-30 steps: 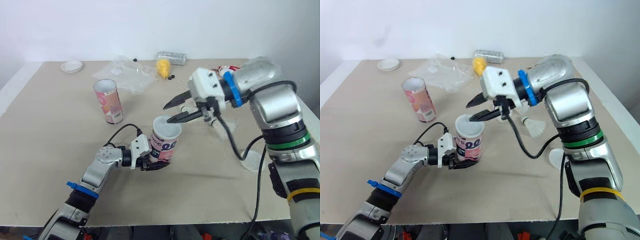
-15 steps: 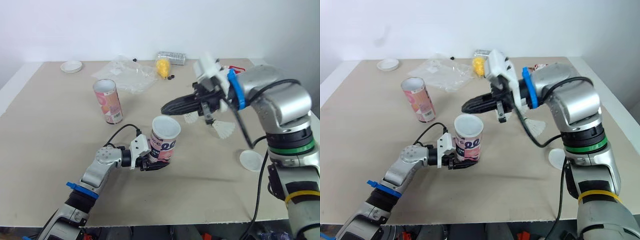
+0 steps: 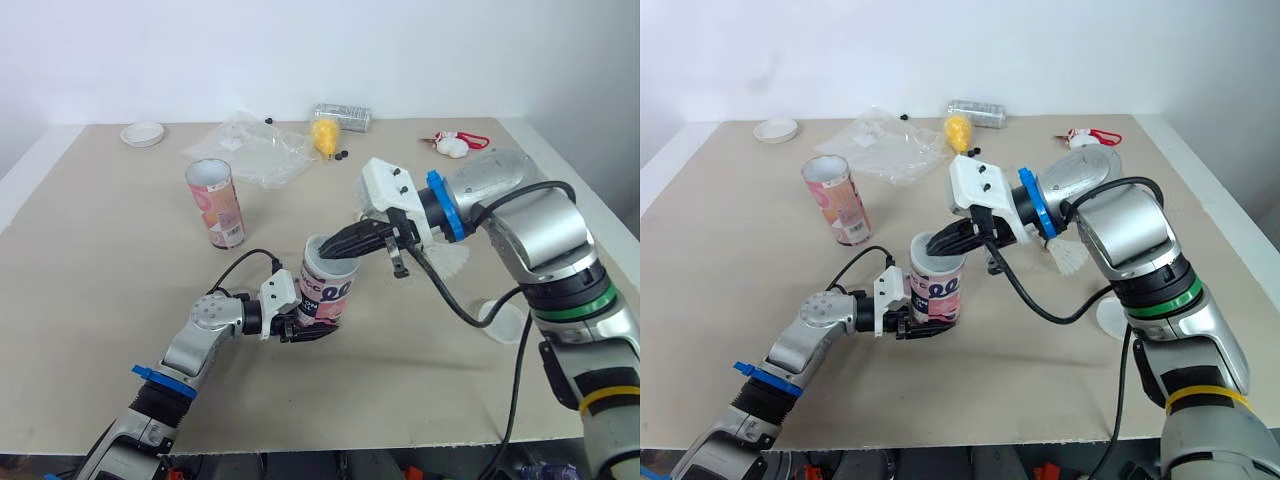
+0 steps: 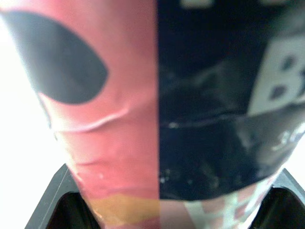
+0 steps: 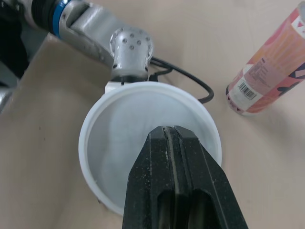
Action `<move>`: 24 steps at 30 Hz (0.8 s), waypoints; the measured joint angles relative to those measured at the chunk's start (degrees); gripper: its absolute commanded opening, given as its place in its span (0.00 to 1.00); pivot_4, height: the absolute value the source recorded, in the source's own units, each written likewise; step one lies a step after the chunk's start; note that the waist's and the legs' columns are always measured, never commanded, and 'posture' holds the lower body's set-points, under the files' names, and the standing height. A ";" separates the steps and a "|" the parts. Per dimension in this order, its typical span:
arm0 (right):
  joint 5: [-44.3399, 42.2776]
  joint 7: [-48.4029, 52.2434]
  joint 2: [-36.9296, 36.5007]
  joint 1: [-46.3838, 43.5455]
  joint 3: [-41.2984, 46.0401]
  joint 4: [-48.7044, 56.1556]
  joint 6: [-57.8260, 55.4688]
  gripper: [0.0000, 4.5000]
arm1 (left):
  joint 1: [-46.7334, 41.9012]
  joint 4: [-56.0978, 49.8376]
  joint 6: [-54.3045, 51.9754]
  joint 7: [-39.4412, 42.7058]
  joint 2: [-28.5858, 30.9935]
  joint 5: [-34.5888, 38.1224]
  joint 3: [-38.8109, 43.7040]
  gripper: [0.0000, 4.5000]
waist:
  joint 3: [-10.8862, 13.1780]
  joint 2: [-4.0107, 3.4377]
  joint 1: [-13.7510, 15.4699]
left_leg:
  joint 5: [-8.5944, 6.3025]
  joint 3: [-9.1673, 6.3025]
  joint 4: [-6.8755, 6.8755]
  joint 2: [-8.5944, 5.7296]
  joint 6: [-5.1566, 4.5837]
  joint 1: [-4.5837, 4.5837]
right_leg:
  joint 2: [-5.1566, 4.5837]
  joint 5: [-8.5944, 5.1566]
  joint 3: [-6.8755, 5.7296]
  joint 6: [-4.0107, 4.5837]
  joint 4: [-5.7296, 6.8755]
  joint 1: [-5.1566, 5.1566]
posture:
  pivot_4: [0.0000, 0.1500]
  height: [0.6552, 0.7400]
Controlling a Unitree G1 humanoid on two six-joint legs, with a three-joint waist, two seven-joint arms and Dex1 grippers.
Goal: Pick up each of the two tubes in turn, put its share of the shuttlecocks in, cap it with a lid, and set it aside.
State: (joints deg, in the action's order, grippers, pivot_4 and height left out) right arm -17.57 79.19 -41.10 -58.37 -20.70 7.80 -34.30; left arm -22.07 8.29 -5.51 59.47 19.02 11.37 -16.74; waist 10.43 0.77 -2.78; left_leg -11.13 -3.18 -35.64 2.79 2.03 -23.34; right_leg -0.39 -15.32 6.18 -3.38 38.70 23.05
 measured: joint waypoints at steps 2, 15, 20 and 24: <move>1.07 0.67 -0.22 0.00 -0.42 0.00 1.20 0.01 | 0.11 0.02 -0.02 -0.17 0.00 -0.01 -0.07 0.68 | -0.23 0.05 0.00 | 0.00 0.00 0.02 0.00 0.00 0.01 | 0.00 -0.02 0.00 0.01 0.00 0.00 | 1.00 1.00; 2.35 2.39 0.81 0.12 -0.73 0.04 1.95 0.01 | 0.29 0.07 -0.65 -0.31 0.05 -0.04 -0.15 0.68 | -0.78 0.08 0.01 | 0.00 0.00 0.12 0.01 0.00 0.05 | 0.00 -0.08 -0.01 0.06 -0.01 0.00 | 1.00 1.00; 4.21 2.40 1.48 -0.21 -1.65 -0.04 1.54 0.01 | 0.33 0.48 -0.65 -0.29 0.04 -0.02 -0.07 0.68 | -1.04 0.07 0.01 | 0.00 0.00 0.16 0.01 0.00 0.12 | 0.00 -0.10 -0.01 0.10 -0.01 -0.02 | 1.00 1.00; 6.52 2.55 2.55 -1.13 -3.12 -1.24 1.91 0.01 | 0.29 1.31 -0.65 -0.21 -0.14 0.11 0.22 0.68 | -1.42 0.12 -0.11 | -0.01 0.00 0.16 0.01 0.01 0.29 | 0.00 -0.22 -0.01 0.31 0.00 -0.14 | 1.00 1.00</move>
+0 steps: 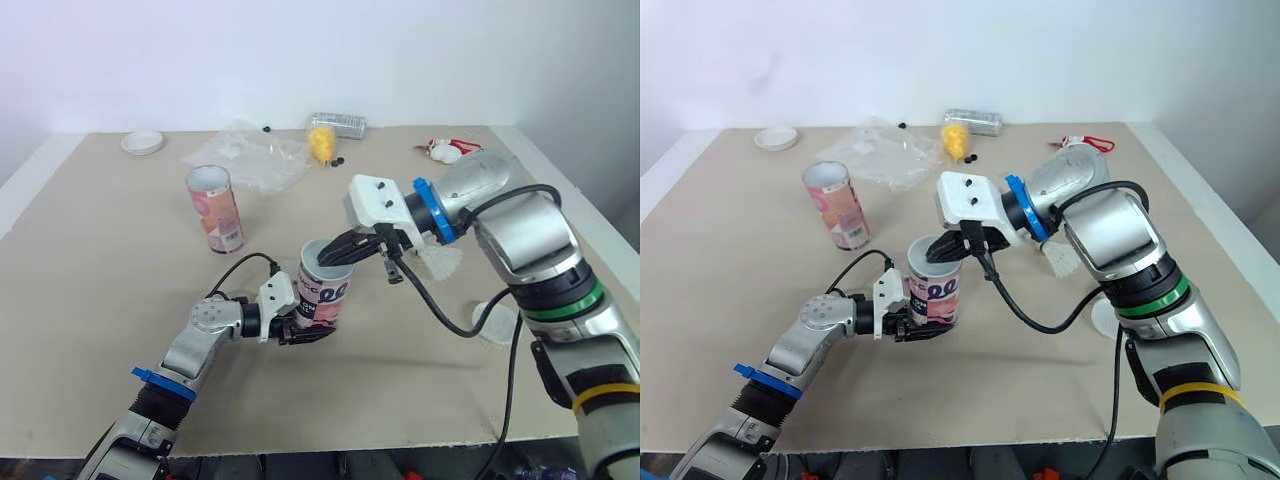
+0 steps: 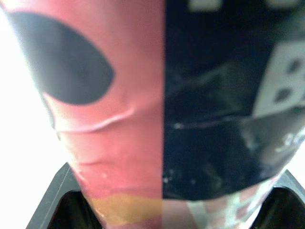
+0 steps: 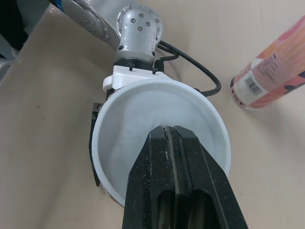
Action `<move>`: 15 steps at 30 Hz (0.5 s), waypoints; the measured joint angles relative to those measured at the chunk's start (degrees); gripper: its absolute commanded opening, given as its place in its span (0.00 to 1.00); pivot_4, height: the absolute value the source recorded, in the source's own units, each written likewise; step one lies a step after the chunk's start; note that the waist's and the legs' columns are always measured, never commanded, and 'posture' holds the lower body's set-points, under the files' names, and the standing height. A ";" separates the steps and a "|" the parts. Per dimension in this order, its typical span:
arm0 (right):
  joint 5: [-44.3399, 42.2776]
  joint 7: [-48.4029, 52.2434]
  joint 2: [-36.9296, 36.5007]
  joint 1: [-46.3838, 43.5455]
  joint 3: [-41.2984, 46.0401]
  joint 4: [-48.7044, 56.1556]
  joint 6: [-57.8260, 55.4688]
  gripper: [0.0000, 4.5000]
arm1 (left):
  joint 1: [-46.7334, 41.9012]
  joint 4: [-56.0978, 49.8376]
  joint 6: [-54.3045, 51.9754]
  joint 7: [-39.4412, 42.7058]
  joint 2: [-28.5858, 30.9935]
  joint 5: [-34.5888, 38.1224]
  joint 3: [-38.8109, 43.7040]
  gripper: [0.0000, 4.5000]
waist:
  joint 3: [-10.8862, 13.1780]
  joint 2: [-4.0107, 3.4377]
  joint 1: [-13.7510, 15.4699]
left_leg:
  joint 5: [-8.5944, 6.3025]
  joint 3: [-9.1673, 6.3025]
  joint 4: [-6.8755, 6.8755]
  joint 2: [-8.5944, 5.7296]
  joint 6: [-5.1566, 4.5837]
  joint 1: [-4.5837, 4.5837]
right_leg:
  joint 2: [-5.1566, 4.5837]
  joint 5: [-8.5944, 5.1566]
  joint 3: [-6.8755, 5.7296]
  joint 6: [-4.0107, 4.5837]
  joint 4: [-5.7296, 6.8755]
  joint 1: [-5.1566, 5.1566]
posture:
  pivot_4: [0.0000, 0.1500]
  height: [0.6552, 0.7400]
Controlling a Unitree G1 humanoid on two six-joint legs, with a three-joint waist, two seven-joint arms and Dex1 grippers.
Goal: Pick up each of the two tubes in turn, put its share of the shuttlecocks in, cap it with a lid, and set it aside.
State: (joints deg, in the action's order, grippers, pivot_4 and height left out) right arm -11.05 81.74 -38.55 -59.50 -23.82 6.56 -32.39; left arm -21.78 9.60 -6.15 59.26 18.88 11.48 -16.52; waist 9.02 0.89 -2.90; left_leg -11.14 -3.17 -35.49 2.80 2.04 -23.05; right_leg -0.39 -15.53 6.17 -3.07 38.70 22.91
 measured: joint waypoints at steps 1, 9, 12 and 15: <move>0.79 0.20 0.08 -0.35 -0.53 -0.19 0.44 0.01 | -0.02 0.21 -0.02 -0.07 -0.10 0.00 0.00 0.68 | -0.19 0.03 -0.02 | 0.00 0.00 0.00 0.00 0.01 0.09 | 0.00 -0.03 0.00 0.06 0.00 -0.06 | 1.00 1.00; 2.66 1.49 0.79 -0.28 -0.64 -0.79 1.71 0.01 | -0.05 0.92 -0.10 -0.12 -0.27 -0.14 -0.19 0.68 | -0.47 0.28 -0.04 | -0.23 -0.02 0.09 0.07 0.38 0.75 | 0.00 -0.12 0.00 0.18 -0.35 -0.55 | 1.00 1.00; -2.43 1.78 3.58 0.56 2.91 -2.67 -1.60 0.01 | 0.12 0.09 -0.10 0.06 -0.14 -0.12 -0.10 0.68 | -0.44 0.26 -0.07 | -0.29 0.01 0.11 0.08 0.48 0.52 | 0.01 -0.09 0.04 0.10 -0.48 -0.67 | 1.00 1.00; -10.46 0.90 6.40 0.57 9.66 -4.67 -7.18 0.01 | 0.12 -0.85 -0.12 -0.04 -0.28 0.02 -0.33 0.68 | -0.17 0.08 0.24 | -0.28 -0.09 0.08 0.06 0.46 0.02 | 0.05 0.10 0.01 -0.25 -0.49 -0.29 | 1.00 1.00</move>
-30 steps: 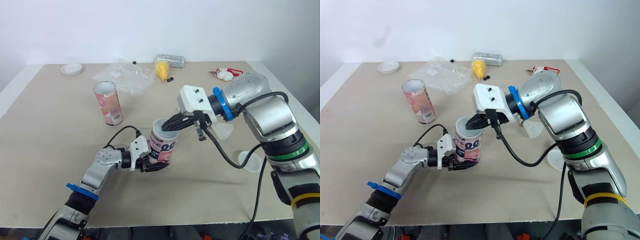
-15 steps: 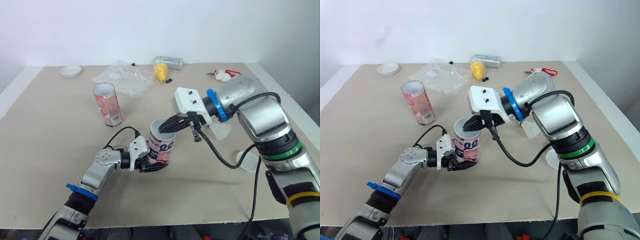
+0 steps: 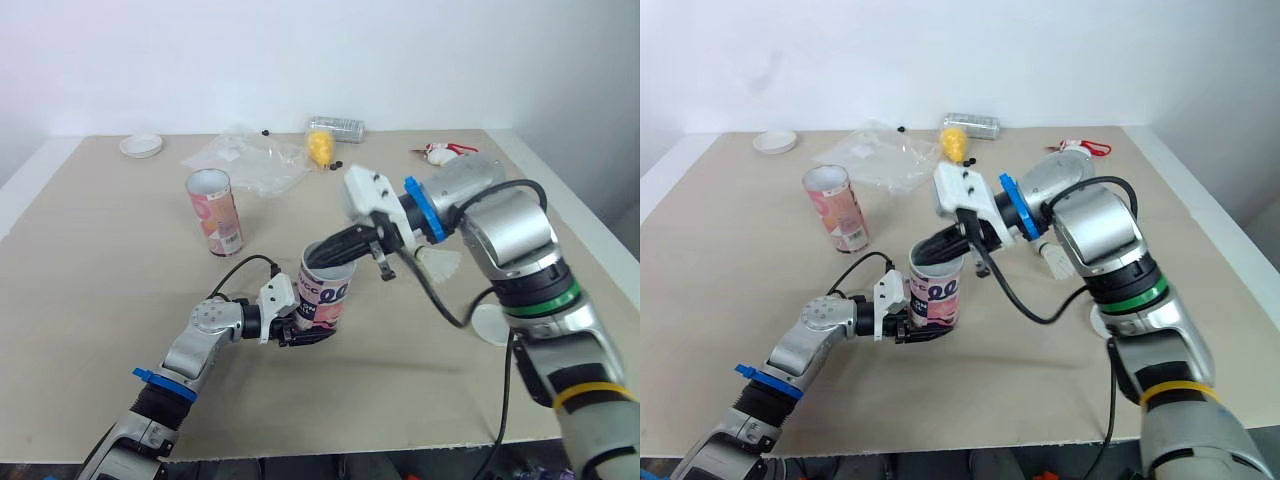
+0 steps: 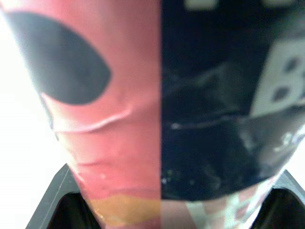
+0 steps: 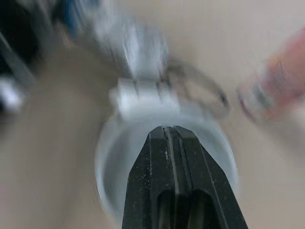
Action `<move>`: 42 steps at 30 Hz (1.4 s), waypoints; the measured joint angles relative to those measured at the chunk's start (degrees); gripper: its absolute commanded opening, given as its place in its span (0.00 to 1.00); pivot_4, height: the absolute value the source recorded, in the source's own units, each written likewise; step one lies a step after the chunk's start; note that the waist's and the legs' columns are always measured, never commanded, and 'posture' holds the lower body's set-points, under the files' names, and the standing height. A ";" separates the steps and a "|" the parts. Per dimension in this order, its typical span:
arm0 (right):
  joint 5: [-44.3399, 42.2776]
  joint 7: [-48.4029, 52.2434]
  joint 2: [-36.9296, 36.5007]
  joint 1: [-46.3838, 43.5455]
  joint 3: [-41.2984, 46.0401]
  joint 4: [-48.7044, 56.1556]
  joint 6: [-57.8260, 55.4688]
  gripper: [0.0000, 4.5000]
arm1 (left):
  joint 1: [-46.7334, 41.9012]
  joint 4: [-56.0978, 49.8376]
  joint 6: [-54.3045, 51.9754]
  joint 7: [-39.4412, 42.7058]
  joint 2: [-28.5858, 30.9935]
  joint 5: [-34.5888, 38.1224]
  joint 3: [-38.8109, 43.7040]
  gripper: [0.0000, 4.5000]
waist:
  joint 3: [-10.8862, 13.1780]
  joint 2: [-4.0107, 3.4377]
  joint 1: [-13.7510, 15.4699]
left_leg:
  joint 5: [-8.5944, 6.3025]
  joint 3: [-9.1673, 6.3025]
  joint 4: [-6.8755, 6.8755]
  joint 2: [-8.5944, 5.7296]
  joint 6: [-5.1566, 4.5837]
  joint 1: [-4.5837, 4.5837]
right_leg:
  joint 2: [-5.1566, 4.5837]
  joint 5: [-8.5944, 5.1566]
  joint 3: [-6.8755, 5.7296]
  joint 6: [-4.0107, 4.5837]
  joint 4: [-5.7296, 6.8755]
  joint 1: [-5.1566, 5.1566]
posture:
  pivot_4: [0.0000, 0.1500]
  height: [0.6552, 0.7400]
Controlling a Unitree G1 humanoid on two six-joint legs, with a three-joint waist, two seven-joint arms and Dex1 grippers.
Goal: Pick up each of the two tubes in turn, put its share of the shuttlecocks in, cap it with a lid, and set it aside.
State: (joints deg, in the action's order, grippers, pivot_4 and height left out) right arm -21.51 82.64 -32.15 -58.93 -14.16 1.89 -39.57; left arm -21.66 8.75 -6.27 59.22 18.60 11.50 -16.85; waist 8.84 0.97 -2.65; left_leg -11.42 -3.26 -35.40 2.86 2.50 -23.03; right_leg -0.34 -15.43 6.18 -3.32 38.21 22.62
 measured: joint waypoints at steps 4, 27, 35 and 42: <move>-7.37 -1.46 -3.83 0.16 9.19 0.26 -5.87 0.01 | 0.31 -1.02 -0.12 0.07 0.05 -0.03 -0.38 0.68 | 0.00 0.00 0.48 | -0.15 -0.08 -0.01 -0.05 -0.04 -0.34 | -0.08 -0.01 -0.10 0.26 -0.11 0.18 | 1.00 1.00; -2.16 -14.63 -7.91 44.11 14.00 9.74 15.42 0.97 | 1.87 -3.04 1.31 3.83 5.23 0.83 1.37 1.00 | 0.31 -0.19 -0.30 | -0.29 0.07 -0.02 -0.03 -0.22 -0.26 | 0.04 -0.28 0.13 -0.11 -0.11 0.23 | 1.00 1.00; -0.12 -18.12 -2.31 45.11 9.23 9.70 20.25 0.97 | 3.53 -3.37 1.95 4.89 7.81 2.41 3.85 1.00 | 0.41 -0.12 -0.29 | -0.28 0.07 -0.03 -0.01 -0.22 -0.25 | 0.07 -0.23 0.13 -0.10 -0.10 0.22 | 1.00 1.00; 1.66 -19.15 -0.54 45.42 6.74 7.68 23.39 0.97 | 7.14 -7.11 0.66 4.13 10.72 4.18 6.72 1.00 | 0.64 -0.02 -0.12 | -0.28 0.07 -0.01 0.00 -0.21 -0.31 | 0.05 -0.26 0.12 -0.09 -0.10 0.28 | 1.00 1.00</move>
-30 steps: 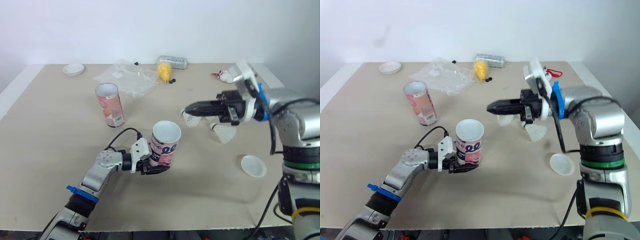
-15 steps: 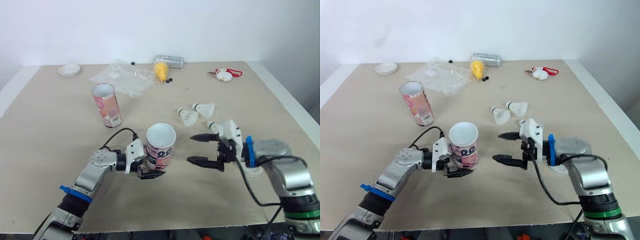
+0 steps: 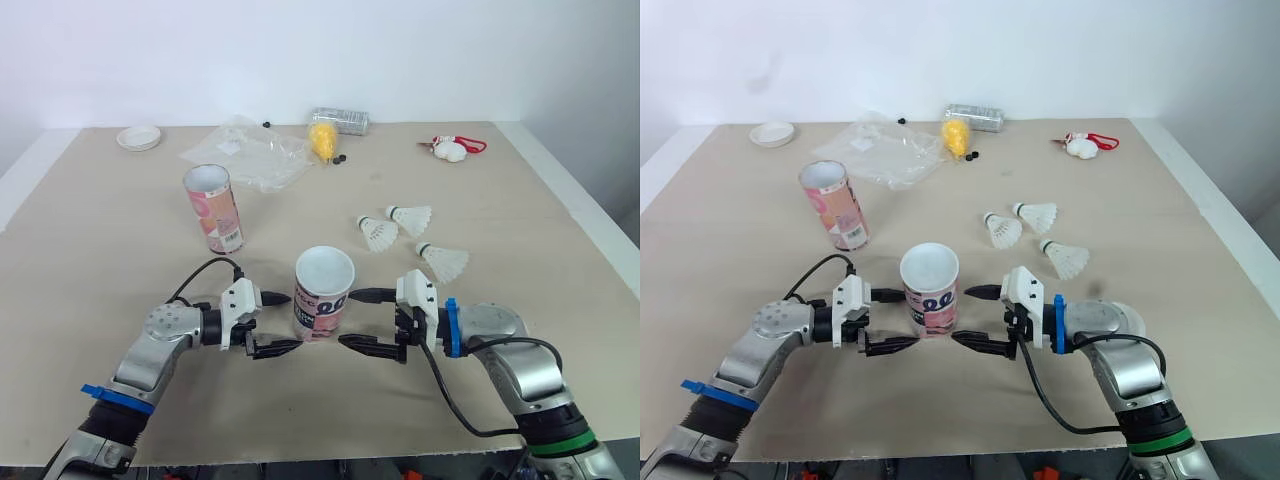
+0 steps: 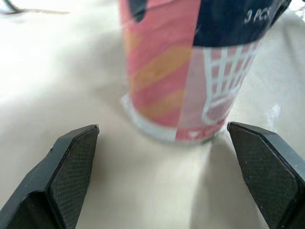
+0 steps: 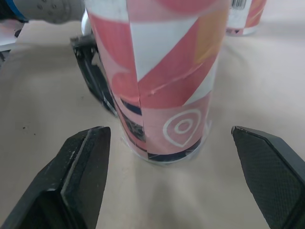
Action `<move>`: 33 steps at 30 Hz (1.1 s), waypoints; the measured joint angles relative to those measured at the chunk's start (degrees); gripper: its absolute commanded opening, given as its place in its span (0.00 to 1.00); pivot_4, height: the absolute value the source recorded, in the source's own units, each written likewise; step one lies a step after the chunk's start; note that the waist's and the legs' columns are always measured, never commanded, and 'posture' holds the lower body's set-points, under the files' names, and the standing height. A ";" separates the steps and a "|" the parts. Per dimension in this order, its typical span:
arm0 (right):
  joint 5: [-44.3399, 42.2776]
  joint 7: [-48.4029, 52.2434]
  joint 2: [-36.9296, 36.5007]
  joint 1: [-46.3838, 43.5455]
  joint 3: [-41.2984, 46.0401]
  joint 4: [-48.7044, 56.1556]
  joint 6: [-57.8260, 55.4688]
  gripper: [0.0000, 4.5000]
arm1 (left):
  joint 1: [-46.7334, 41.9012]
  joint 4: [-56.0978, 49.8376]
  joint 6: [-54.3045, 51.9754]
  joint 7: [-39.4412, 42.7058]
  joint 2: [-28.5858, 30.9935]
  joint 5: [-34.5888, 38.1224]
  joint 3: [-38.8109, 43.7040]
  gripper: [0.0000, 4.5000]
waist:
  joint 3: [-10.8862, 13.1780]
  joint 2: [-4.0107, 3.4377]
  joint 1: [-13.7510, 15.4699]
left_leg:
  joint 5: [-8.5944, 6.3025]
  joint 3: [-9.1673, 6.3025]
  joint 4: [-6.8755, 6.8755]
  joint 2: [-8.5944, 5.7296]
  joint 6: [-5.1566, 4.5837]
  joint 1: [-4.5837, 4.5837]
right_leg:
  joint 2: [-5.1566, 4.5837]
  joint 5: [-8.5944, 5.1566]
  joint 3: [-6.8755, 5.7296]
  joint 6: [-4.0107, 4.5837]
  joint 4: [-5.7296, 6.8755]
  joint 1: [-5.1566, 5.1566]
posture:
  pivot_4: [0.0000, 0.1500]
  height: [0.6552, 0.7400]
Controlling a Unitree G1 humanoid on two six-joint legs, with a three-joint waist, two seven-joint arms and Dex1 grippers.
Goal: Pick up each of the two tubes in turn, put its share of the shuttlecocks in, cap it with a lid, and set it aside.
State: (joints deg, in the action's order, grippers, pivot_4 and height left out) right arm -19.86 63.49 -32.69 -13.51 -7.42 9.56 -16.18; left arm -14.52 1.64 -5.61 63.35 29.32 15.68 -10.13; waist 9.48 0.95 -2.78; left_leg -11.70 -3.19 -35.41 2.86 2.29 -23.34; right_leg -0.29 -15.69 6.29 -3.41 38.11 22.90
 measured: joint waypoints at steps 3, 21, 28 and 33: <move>0.75 0.08 0.70 -0.04 -1.45 -1.35 1.85 0.97 | 2.52 -2.60 -1.10 0.14 2.21 1.22 1.68 1.00 | 0.13 0.05 -0.06 | 0.00 0.00 0.01 0.02 0.00 0.00 | 0.01 0.00 0.00 0.01 0.00 0.02 | 1.00 1.00; 4.34 4.59 6.79 -6.26 -7.52 -14.48 12.55 0.97 | 10.54 -14.21 -8.22 0.33 7.52 7.37 5.46 1.00 | 0.36 0.14 0.01 | 0.00 0.02 0.00 0.04 0.01 -0.02 | -0.01 0.01 -0.02 0.04 0.02 0.04 | 1.00 1.00; 4.69 7.68 8.55 -9.18 -8.96 -18.30 14.61 0.97 | 13.22 -15.77 -8.21 -0.03 9.18 7.34 6.47 1.00 | 0.42 0.10 0.00 | 0.01 0.02 -0.02 0.06 0.02 -0.01 | 0.00 0.04 -0.03 0.06 0.04 0.04 | 1.00 1.00; 5.66 8.75 10.45 -10.29 -10.62 -20.05 16.24 0.97 | 13.37 -15.80 -7.86 -0.50 9.49 7.23 6.72 1.00 | 0.42 0.10 0.00 | 0.01 0.02 -0.01 0.06 0.03 -0.01 | 0.00 0.04 -0.03 0.06 0.04 0.04 | 1.00 1.00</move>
State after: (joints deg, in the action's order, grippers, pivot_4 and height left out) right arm -14.20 72.25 -22.24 -23.79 -18.04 -10.49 0.05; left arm -1.15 -14.16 -13.47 62.85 38.80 22.90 -3.41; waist 9.90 1.05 -2.77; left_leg -11.69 -3.17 -35.43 2.92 2.32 -23.35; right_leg -0.29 -15.66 6.26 -3.35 38.15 22.93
